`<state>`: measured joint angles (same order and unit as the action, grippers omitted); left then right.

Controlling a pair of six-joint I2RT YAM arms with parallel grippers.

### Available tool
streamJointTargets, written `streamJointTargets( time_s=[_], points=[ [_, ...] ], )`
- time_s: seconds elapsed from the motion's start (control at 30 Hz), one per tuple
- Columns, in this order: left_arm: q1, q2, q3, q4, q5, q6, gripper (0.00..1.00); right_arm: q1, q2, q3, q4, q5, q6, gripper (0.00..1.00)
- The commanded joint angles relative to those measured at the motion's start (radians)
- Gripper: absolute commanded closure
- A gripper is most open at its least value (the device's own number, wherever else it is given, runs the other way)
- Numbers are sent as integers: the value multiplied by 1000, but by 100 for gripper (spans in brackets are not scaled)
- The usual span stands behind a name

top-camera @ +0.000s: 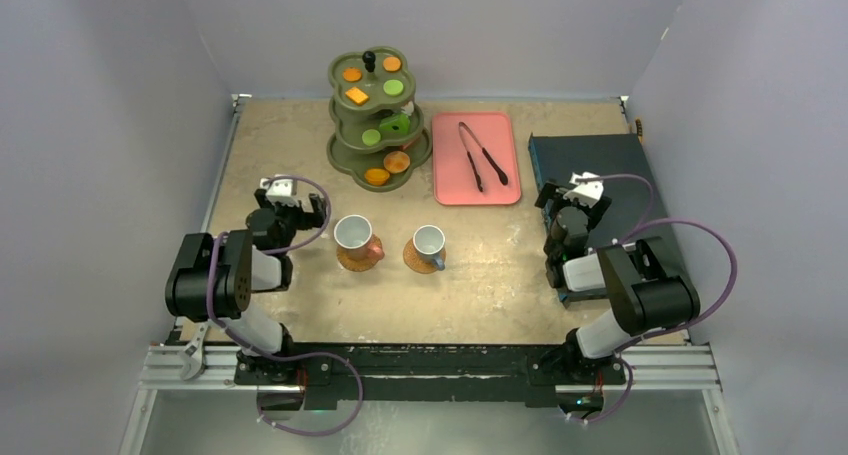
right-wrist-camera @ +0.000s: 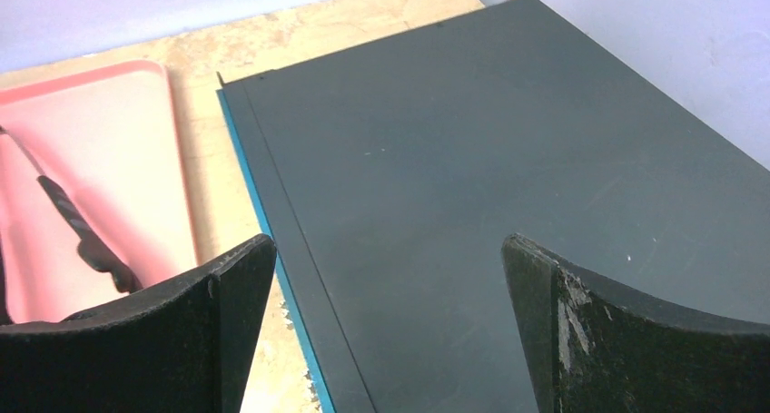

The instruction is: Serve the afternoon tea

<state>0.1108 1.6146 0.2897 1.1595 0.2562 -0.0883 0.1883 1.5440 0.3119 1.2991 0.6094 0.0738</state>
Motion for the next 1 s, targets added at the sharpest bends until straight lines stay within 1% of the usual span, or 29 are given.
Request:
streamJointTargets(
  time_s=[0.0,0.03,0.1,0.13,0.17,0.2,0.23,0.27,0.3,0.33,0.37,0.4,0.43,0.47,0.53,0.57,0.97],
  points=[
    [-60,62,-76,239,-90,60,1,-6,-5,-35,189,-43,-67,3],
    [-62,71,-82,282,-94,50,1,-6,-7,-35,182,-53,-69,4],
    [-61,31,-36,116,-129,58,1,-6,-11,-63,217,-72,-70,2],
    [-62,56,-39,164,-126,51,1,-9,-4,-70,215,-122,-70,2],
    [-62,58,-42,188,-122,46,1,-27,33,-72,260,-175,-61,2],
    [-63,39,-33,131,-125,56,1,-37,67,-65,300,-168,-100,2],
    [-63,38,-32,119,-126,58,1,-45,31,-51,177,-195,-64,2],
    [-63,54,-40,168,-122,51,1,-65,14,-41,135,-236,-25,2],
    [-63,54,-42,182,-120,50,1,-76,39,-44,202,-246,-45,2],
    [-64,42,-37,144,-125,55,1,-79,39,-46,186,-249,-40,2],
    [-64,39,-36,133,-125,55,1,-81,14,-41,132,-257,-19,2],
    [-64,48,-39,164,-123,52,1,-82,13,-44,148,-258,-22,2],
    [-64,53,-43,175,-120,50,1,-82,29,-56,213,-250,-48,2],
    [-65,48,-41,156,-123,52,1,-81,34,-63,248,-220,-57,2],
    [-65,47,-39,159,-124,53,1,-83,24,-57,210,-223,-50,2],
    [-64,52,-41,168,-123,52,1,-82,29,-58,220,-242,-51,2],
    [-64,50,-38,159,-124,53,1,-81,30,-59,221,-238,-51,2]
  ],
)
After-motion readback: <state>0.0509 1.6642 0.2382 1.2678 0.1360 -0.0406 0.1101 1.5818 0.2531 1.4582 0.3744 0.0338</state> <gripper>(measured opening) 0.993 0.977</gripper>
